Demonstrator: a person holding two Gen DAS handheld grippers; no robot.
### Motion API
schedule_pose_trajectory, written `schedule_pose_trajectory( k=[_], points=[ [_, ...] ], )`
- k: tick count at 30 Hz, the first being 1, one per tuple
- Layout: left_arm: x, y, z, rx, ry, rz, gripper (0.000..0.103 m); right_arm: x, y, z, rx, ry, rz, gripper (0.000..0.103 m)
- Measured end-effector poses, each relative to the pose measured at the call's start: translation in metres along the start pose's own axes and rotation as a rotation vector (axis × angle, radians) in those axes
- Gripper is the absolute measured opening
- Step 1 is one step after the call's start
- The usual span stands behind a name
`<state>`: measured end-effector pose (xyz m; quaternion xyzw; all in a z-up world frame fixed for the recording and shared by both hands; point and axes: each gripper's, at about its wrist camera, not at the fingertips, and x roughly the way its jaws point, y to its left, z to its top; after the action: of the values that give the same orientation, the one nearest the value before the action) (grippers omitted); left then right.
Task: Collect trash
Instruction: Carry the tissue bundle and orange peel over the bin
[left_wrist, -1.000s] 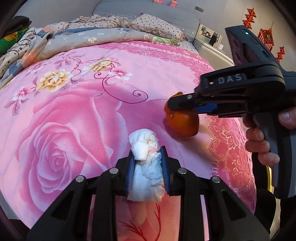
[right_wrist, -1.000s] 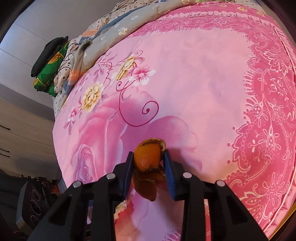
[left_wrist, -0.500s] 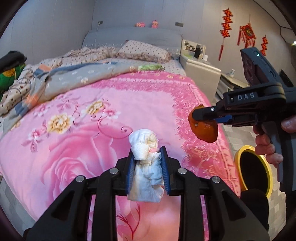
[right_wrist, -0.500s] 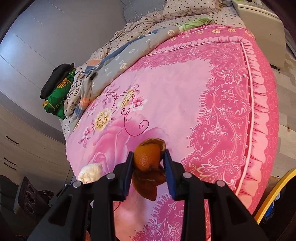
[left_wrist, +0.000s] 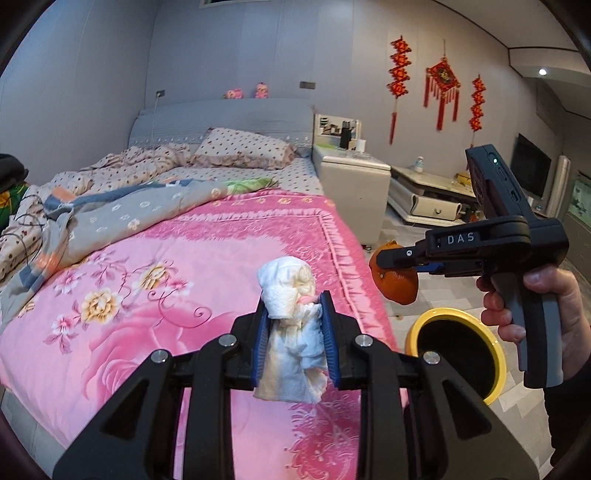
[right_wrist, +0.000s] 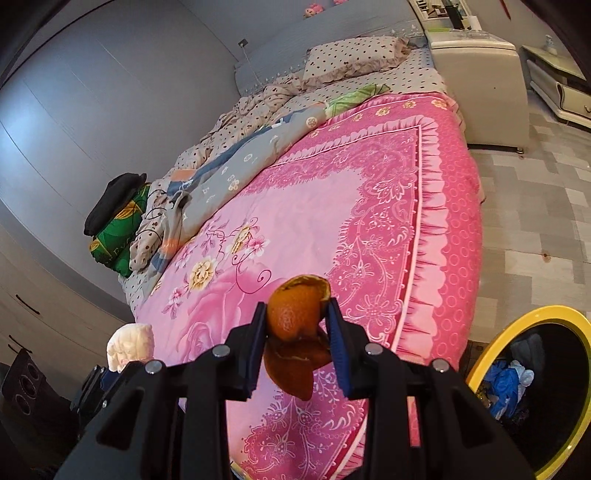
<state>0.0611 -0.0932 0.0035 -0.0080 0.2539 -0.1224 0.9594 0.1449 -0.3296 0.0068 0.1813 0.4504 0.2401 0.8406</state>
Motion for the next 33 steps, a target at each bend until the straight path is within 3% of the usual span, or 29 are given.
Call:
schedule_pose_trajectory(
  k=[17,33],
  points=[
    [0.010,-0.110,0.026,0.138,-0.031,-0.126,0.025,-0.111,-0.094,-0.031,0.139,-0.206,-0.098,0.030],
    [0.076,-0.191,0.030,0.204,0.046,-0.248,0.025,-0.164,-0.152,-0.058,0.224,-0.332,-0.267,0.030]
  ],
)
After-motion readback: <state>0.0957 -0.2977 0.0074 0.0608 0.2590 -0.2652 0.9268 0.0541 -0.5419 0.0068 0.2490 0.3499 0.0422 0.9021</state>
